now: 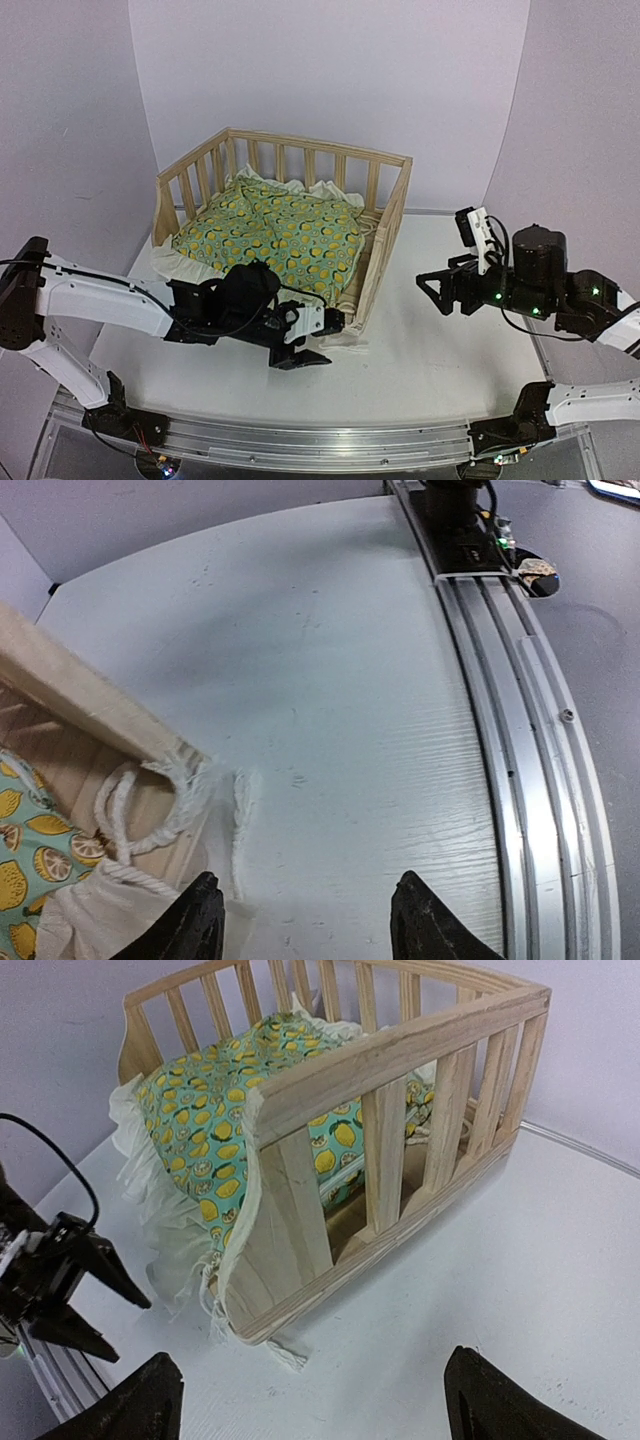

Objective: Set up the pet bed

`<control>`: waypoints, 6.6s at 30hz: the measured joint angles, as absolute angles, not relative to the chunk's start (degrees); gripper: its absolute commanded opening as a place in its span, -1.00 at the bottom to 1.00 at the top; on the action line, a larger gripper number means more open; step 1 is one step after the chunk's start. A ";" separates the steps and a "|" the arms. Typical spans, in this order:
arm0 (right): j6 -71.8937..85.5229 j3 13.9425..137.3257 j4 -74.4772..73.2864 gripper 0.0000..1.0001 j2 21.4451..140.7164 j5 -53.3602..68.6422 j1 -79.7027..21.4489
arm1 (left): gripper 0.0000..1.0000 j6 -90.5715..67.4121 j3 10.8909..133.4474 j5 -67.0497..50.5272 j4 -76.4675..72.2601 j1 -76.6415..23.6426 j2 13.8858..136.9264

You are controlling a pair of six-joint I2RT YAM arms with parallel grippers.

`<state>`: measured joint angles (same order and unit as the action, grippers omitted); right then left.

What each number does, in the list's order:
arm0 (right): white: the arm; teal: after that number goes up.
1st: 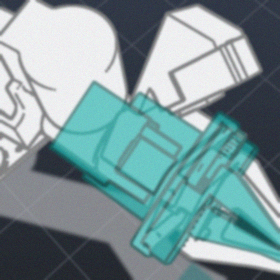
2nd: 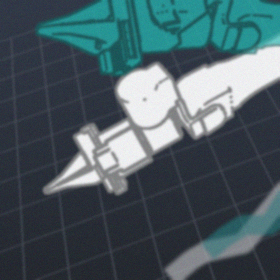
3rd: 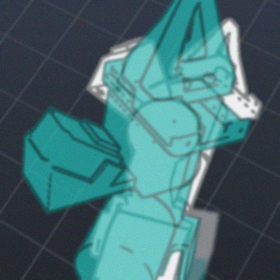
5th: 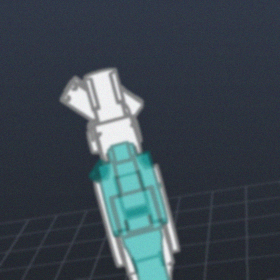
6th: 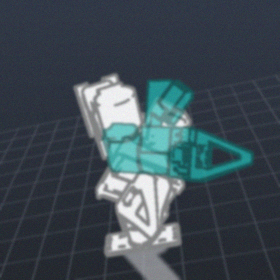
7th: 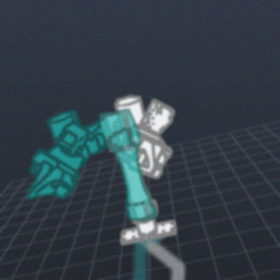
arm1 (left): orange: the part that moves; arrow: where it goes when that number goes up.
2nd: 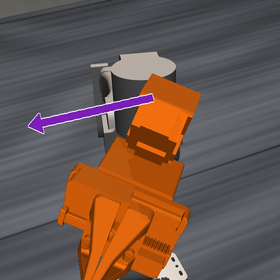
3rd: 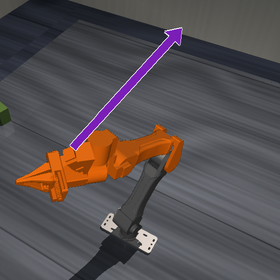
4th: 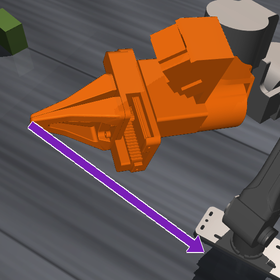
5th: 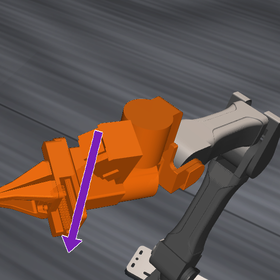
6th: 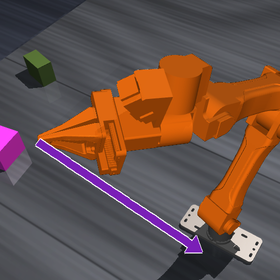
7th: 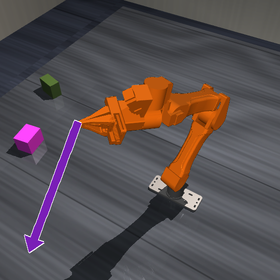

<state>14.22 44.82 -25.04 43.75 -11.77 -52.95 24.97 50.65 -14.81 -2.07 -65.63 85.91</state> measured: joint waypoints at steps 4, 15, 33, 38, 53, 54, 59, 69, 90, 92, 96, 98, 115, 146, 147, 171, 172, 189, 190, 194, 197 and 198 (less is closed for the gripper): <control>14.04 44.27 -25.41 0.83 45.65 -10.52 -52.97 | 0.19 29.19 49.39 -11.33 -3.31 -69.10 85.91; 15.94 43.75 -25.06 0.82 43.66 -9.67 -52.97 | 0.11 29.47 47.11 -4.93 -11.53 -69.38 91.20; 17.19 42.94 -24.60 0.79 42.63 -8.40 -52.97 | -0.01 -10.68 29.23 7.79 -56.80 -69.82 108.99; 17.93 42.50 -24.58 0.78 39.94 -8.36 -52.97 | -0.08 -12.05 31.16 11.27 -64.18 -69.82 115.66; 18.92 42.48 -24.64 0.77 38.94 -7.86 -52.97 | -0.91 -10.02 35.22 14.55 -74.11 -69.82 121.51; 18.94 42.48 -24.64 0.77 38.94 -7.86 -52.97 | -0.93 -9.98 35.20 14.15 -74.17 -69.82 121.51; 18.92 42.48 -24.62 0.81 39.31 -7.73 -52.95 | -0.97 -11.35 32.38 8.51 -72.66 -69.80 117.01; 18.39 41.43 -21.10 0.62 45.58 -6.52 -51.88 | -0.90 -20.58 38.61 -6.57 -60.03 -68.77 95.02; 22.06 40.18 5.56 -0.35 71.02 31.11 -25.80 | -0.76 -41.89 52.42 -3.81 -51.40 -57.58 102.52; 22.92 40.47 7.40 -0.34 73.58 33.23 -25.63 | -0.73 -42.63 53.47 -1.69 -51.37 -57.54 103.59; 24.36 40.95 9.78 -0.33 76.23 35.90 -25.65 | -0.61 -44.05 54.41 1.96 -50.92 -57.52 105.34; 24.77 41.21 10.41 -0.33 76.53 36.91 -25.65 | -0.54 -44.91 54.72 3.49 -50.59 -57.52 105.97; 25.52 40.16 11.90 -0.24 71.53 37.43 -25.65 | 0.28 -40.69 46.94 -8.60 -33.50 -56.93 87.44; 21.91 39.57 2.76 -0.17 63.99 34.85 -25.65 | 0.14 46.22 46.61 -2.74 -5.50 -76.86 85.86; 21.85 39.57 2.59 -0.17 63.92 34.85 -25.65 | 0.14 49.34 47.48 -1.23 -5.39 -77.36 87.92; 21.67 37.82 0.45 -0.12 54.24 34.89 -25.65 | -0.01 88.40 60.23 23.79 -6.28 -75.00 112.81; 21.67 37.82 0.36 -0.12 53.93 34.89 -25.65 | -0.06 88.88 60.64 24.25 -6.57 -74.78 113.43; 20.91 37.82 0.30 -0.25 54.92 34.89 -25.65 | -1.00 72.53 58.28 14.46 -5.91 -76.51 100.25; 20.56 37.82 0.40 -0.34 55.90 34.85 -25.65 | -1.00 68.82 58.37 12.78 -5.93 -76.25 97.80; 19.16 37.85 1.76 -0.56 61.21 34.02 -25.65 | -1.00 55.18 59.05 6.98 -6.48 -74.02 91.96; 18.61 37.85 3.38 -0.56 65.45 33.74 -25.65 | -1.00 45.01 60.69 3.99 -6.42 -70.57 91.46; 18.63 37.85 4.23 -0.56 66.48 33.82 -25.65 | -1.00 41.71 61.17 3.20 -6.28 -69.10 91.53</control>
<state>18.63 37.85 4.23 66.48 33.82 -25.65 41.71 61.17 3.20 -6.28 -69.10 91.53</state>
